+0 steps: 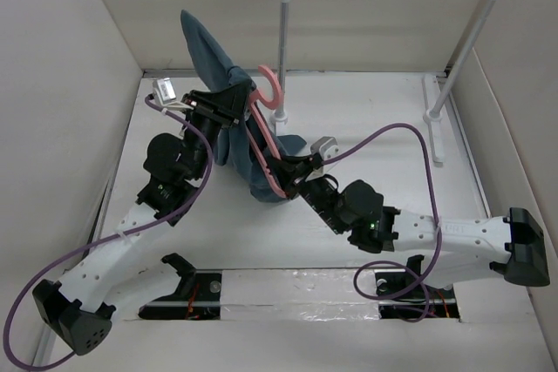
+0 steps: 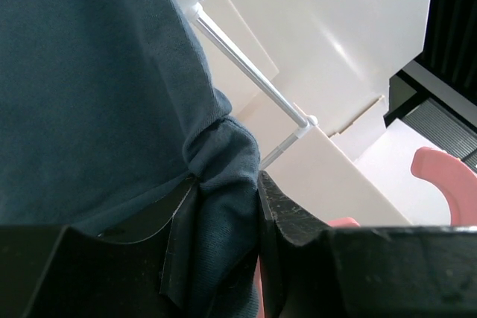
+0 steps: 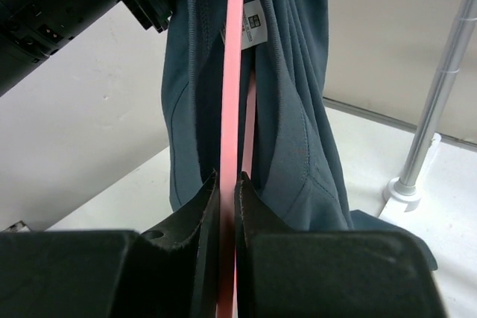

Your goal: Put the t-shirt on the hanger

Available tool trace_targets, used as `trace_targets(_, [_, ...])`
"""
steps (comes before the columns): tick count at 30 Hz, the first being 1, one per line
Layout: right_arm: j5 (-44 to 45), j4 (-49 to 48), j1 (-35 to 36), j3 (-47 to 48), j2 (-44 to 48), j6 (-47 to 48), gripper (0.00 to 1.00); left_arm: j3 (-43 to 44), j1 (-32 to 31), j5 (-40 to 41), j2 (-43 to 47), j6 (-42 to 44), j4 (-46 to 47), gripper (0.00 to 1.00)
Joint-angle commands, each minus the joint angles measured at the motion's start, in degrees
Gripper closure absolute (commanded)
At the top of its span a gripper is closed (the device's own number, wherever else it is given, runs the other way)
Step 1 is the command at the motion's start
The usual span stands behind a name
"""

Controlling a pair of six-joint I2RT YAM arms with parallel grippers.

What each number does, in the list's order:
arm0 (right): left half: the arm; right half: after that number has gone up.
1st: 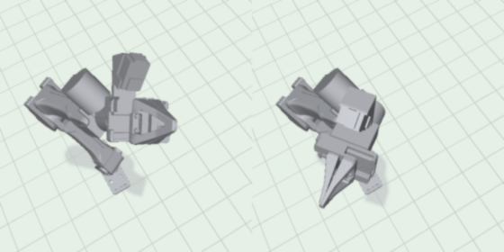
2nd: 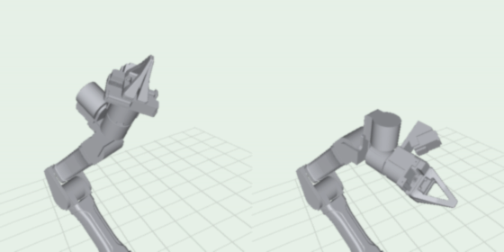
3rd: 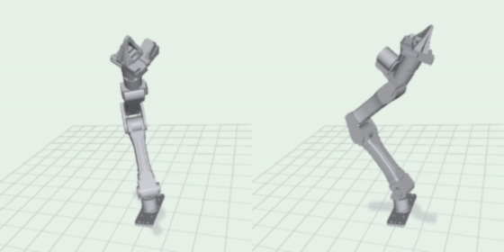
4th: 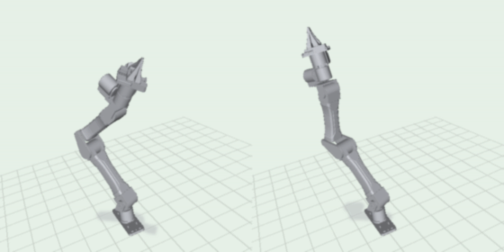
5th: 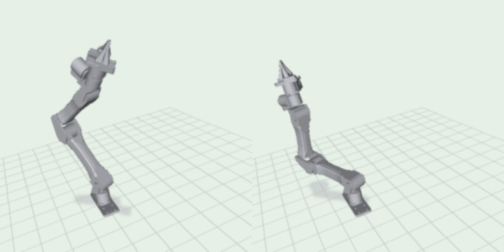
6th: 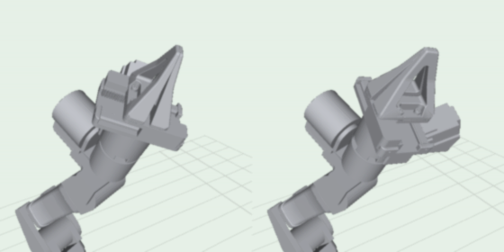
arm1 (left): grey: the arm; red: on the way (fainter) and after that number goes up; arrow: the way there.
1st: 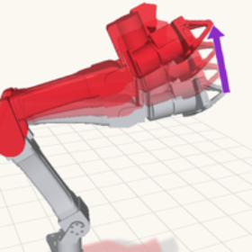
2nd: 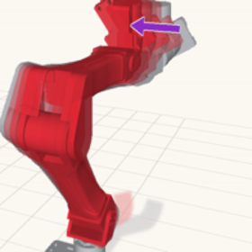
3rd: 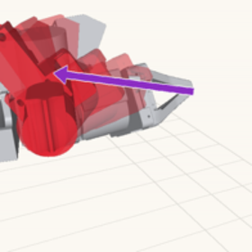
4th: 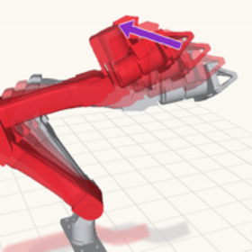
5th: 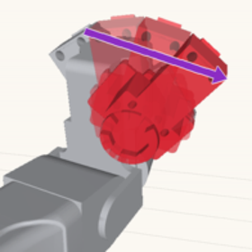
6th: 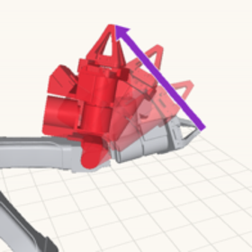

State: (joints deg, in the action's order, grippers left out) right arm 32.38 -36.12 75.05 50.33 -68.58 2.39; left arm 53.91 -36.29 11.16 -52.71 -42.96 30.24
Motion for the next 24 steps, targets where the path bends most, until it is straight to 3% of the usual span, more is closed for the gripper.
trace_targets(1, [-4.4,-6.4,0.9,0.5,2.7,-2.1,0.84,-2.7,-0.1,0.1,2.9,2.4,0.9,1.0])
trace_targets(3, [-4.8,-4.4,0.9,-1.0,3.9,-2.2,0.69,-3.7,-0.1,0.1,4.4,2.3,1.3,1.0])
trace_targets(4, [-4.5,-3.9,0.9,-1.8,4.4,-4.7,0.55,-4.2,-0.1,0.4,5.6,2.4,1.4,1.0])
trace_targets(7, [-5.2,-1.5,0.3,-5.0,7.3,-7.0,0.4,-5.3,-0.1,0.8,7.8,2.1,0.9,1.0])
trace_targets(9, [-6.5,0.5,-0.3,-6.2,9.7,-8.0,0.37,-6.3,-0.1,0.4,8.7,1.6,1.7,1.0])
trace_targets(12, [-6.4,3.3,-0.3,-8.5,11.6,-10.0,0.37,-6.3,0.5,-0.3,8.8,1.0,1.7,1.0])
trace_targets(13, [-6.4,4.0,-0.9,-9.9,12.6,-11.2,0.61,-6.4,0.5,-0.6,8.7,0.9,1.1,1.0])
trace_targets(14, [-6.5,4.8,-0.9,-10.6,12.9,-11.7,0.92,-6.6,0.5,-0.9,9.0,0.3,1.3,1.0])
trace_targets(15, [-6.5,4.8,-0.9,-11.5,13.1,-12.5,0.92,-7.0,0.5,-0.9,9.2,0.0,1.8,1.0])
trace_targets(16, [-6.6,6.0,-0.9,-12.3,13.3,-14.6,1.0,-7.6,0.5,-0.9,9.8,-0.3,2.5,1.0])
trace_targets(21, [-10.8,1.9,-1.6,-18.0,10.3,-17.9,0.97,-8.7,0.5,-1.2,11.5,-2.5,2.9,1.0])
trace_targets(22, [-11.2,1.3,-1.6,-18.2,9.9,-19.2,0.85,-9.0,0.5,-1.7,11.5,-2.7,3.7,1.0])
trace_targets(24, [-10.3,-0.3,-2.1,-18.9,8.1,-20.6,0.74,-8.6,0.5,-1.9,11.2,-2.9,3.2,1.0])
